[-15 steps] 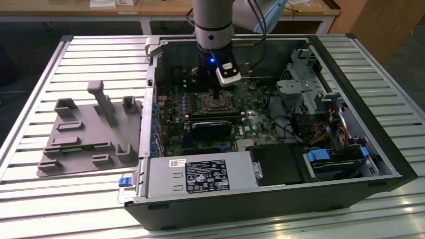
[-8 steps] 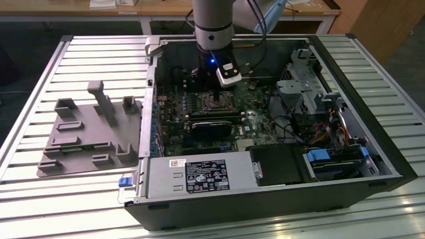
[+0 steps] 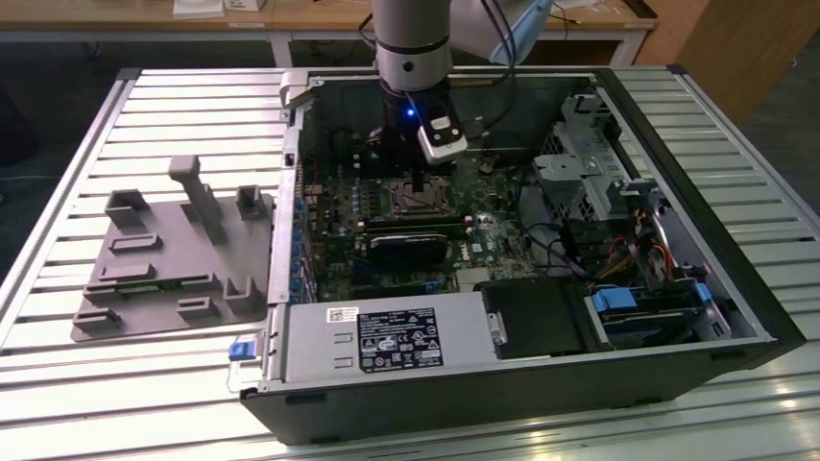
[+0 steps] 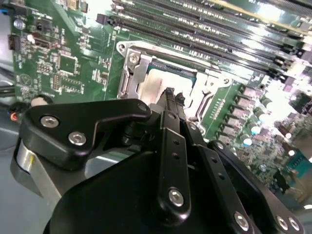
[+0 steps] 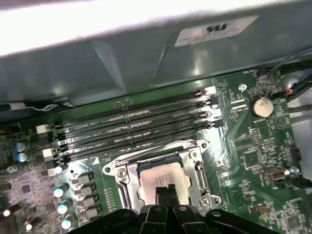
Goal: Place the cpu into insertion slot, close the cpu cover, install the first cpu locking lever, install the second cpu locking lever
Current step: 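Install the first cpu locking lever, then install the second cpu locking lever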
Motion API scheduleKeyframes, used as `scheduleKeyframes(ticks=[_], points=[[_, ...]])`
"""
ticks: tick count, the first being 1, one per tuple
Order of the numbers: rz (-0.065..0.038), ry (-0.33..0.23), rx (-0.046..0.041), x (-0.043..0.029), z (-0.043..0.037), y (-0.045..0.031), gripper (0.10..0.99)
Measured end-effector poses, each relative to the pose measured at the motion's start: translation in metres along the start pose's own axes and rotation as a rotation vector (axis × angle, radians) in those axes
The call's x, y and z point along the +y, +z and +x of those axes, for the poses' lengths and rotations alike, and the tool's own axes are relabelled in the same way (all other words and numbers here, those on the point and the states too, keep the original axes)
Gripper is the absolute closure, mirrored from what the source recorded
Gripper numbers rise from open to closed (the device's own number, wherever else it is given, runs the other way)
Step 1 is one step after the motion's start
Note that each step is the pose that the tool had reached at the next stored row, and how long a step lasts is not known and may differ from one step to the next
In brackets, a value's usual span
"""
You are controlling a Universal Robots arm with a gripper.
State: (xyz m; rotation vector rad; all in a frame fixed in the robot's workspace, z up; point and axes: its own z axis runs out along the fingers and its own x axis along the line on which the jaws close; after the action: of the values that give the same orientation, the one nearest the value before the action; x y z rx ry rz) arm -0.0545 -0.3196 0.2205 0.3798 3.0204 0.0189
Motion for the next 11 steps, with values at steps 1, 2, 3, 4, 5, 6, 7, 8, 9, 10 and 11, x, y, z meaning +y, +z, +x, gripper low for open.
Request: scheduleKeyframes(ticks=[1, 2, 3, 4, 5, 6, 7, 8, 9, 10, 11], points=[[0.000, 0.000, -0.0001, 0.0001, -0.0003, -0.0029, 0.980], [0.000, 0.000, -0.0001, 0.0002, -0.0005, -0.0057, 0.980], [0.000, 0.000, -0.0001, 0.0002, -0.0008, -0.0080, 0.980], [0.001, 0.000, -0.0001, 0.0002, -0.0009, -0.0096, 0.980], [0.001, 0.000, -0.0002, 0.0003, -0.0010, -0.0104, 0.980], [0.001, 0.000, -0.0003, 0.0003, -0.0010, -0.0106, 0.980], [0.000, 0.000, -0.0003, 0.0003, -0.0010, -0.0105, 0.980], [0.000, 0.000, -0.0004, 0.0003, -0.0010, -0.0105, 0.980], [0.001, 0.000, -0.0002, 0.0003, -0.0010, -0.0109, 0.980], [0.001, 0.000, -0.0003, 0.0003, -0.0011, -0.0111, 0.980], [0.001, 0.000, -0.0003, 0.0003, -0.0011, -0.0112, 0.980]])
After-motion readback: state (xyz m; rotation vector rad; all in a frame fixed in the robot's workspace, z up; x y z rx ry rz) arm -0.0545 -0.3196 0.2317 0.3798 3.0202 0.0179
